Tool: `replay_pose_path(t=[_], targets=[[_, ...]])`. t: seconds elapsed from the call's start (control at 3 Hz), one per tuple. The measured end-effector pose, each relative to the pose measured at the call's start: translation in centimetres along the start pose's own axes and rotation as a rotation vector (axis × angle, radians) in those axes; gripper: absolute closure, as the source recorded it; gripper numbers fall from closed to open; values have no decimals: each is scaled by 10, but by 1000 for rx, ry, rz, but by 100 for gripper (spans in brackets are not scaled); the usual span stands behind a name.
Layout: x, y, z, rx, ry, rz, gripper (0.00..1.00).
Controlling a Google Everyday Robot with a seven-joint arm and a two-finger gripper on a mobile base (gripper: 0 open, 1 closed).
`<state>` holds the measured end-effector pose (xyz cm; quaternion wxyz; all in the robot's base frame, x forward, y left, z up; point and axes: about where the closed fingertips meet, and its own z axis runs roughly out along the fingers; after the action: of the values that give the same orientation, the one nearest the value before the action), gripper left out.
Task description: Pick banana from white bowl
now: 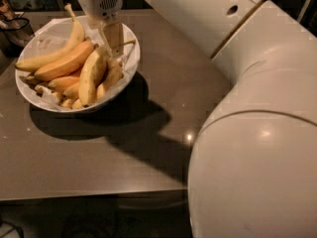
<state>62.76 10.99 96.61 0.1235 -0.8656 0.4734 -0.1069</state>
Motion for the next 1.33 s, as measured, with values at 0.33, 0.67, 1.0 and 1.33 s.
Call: replay_pose_path(t=[0.33, 0.67, 1.0, 1.33], targets=[[1, 2, 12, -26, 1, -3, 35], [3, 4, 21, -46, 0, -2, 35], [5, 6, 28, -62, 1, -1, 34], [4, 6, 34, -77, 1, -3, 34]])
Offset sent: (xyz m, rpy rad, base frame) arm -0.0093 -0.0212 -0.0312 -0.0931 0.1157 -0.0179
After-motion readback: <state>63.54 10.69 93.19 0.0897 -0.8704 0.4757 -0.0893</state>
